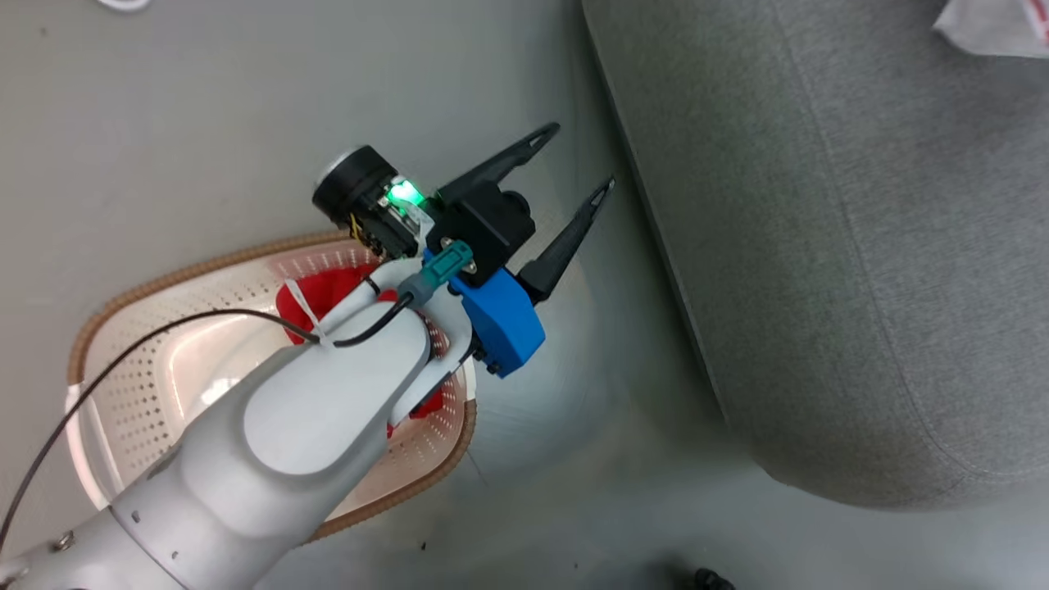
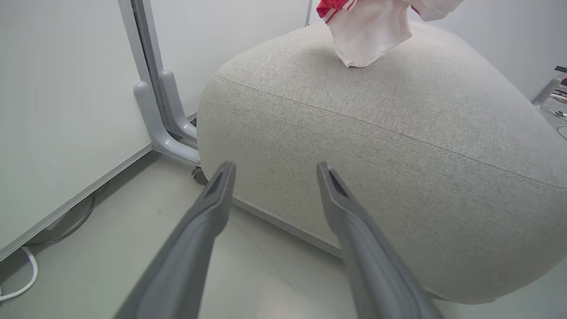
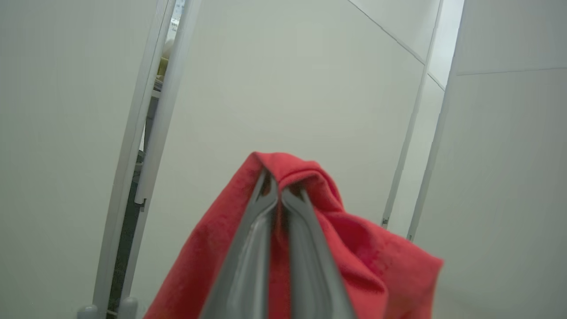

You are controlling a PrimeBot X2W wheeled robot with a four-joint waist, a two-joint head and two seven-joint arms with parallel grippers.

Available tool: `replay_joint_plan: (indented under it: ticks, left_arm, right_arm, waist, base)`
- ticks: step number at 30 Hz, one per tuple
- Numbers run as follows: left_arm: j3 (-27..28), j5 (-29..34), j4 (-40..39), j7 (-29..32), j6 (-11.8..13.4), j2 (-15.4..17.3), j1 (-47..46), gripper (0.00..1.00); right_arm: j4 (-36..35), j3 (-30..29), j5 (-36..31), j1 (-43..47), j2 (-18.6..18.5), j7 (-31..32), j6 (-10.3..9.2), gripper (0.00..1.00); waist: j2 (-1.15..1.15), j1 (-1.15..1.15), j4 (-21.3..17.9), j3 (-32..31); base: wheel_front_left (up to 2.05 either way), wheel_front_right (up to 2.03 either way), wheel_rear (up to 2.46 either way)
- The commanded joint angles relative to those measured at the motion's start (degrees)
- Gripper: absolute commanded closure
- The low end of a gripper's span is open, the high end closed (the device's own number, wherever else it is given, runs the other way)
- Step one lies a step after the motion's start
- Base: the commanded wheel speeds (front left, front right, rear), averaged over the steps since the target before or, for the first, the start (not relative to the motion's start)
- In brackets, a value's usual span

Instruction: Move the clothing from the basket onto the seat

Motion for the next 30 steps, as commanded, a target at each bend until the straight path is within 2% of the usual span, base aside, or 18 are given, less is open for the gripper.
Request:
replay_joint_plan:
  ticks: [1, 4, 8, 20, 25, 26, 27, 28, 30]
  left_arm:
    - [0.24, 0.46, -0.78, 0.36, 0.38, 0.56, -1.16, 0.00]
    - [0.26, 0.87, -1.79, 0.77, 0.47, 1.17, -2.28, 0.00]
    - [0.26, 1.06, -2.76, 1.27, 0.76, 1.39, -3.18, 0.00]
    - [-0.32, 1.36, -3.86, 1.93, 1.47, 2.23, -3.70, 0.00]
    - [-0.33, 1.01, -3.80, 1.46, 1.90, 2.62, -3.06, 0.00]
    - [-0.39, 0.92, -3.72, 1.43, 1.93, 2.62, -2.81, 0.00]
    - [-0.47, 0.83, -3.69, 1.23, 1.96, 2.53, -2.62, 0.00]
    - [-0.50, 0.73, -3.65, 1.09, 1.99, 2.37, -2.54, 0.00]
    - [-0.59, 0.44, -3.36, 0.70, 1.96, 2.13, -2.25, 0.00]
  right_arm:
    - [2.13, -1.28, 0.27, -1.41, -1.76, -0.01, -0.04, 1.00]
    - [6.00, -3.04, 0.61, -2.46, -4.18, -0.02, -0.04, 1.00]
    - [11.46, -3.03, -0.24, -2.01, -4.58, -0.01, -0.04, 1.00]
    - [22.58, -1.74, -2.92, 0.82, 3.97, -0.01, -0.04, 1.00]
    - [25.37, -1.92, -2.25, 1.53, 5.77, -0.01, -0.04, 1.00]
    - [25.81, -1.79, -1.99, 1.92, 6.03, -0.01, -0.04, 0.70]
    - [25.93, -1.81, -1.74, 2.19, 6.06, -0.01, -0.05, 0.21]
    - [25.82, -1.79, -1.49, 2.49, 6.13, -0.01, -0.04, 0.00]
    - [25.08, -2.49, -1.22, 3.75, 6.41, -0.01, -0.04, 0.00]
  waist:
    - [0.00, -0.01, -0.09, 3.45]
    - [0.00, -0.01, 0.17, 5.34]
    - [0.00, -0.01, 0.74, 7.30]
    - [0.00, -0.01, 1.68, 9.78]
    - [0.00, -0.01, 1.46, 9.27]
    - [0.00, -0.01, 1.36, 8.98]
    - [0.00, -0.01, 1.34, 8.63]
    - [0.00, -0.01, 1.34, 8.33]
    - [0.00, -0.01, 1.33, 7.47]
  base:
    - [0.00, 0.00, 0.00]
    - [0.00, 0.00, 0.00]
    - [0.00, 0.00, 0.00]
    - [0.00, 0.00, 0.00]
    - [0.00, 0.00, 0.00]
    - [0.00, 0.00, 0.00]
    - [0.00, 0.00, 0.00]
    - [0.00, 0.00, 0.00]
    - [0.00, 0.00, 0.00]
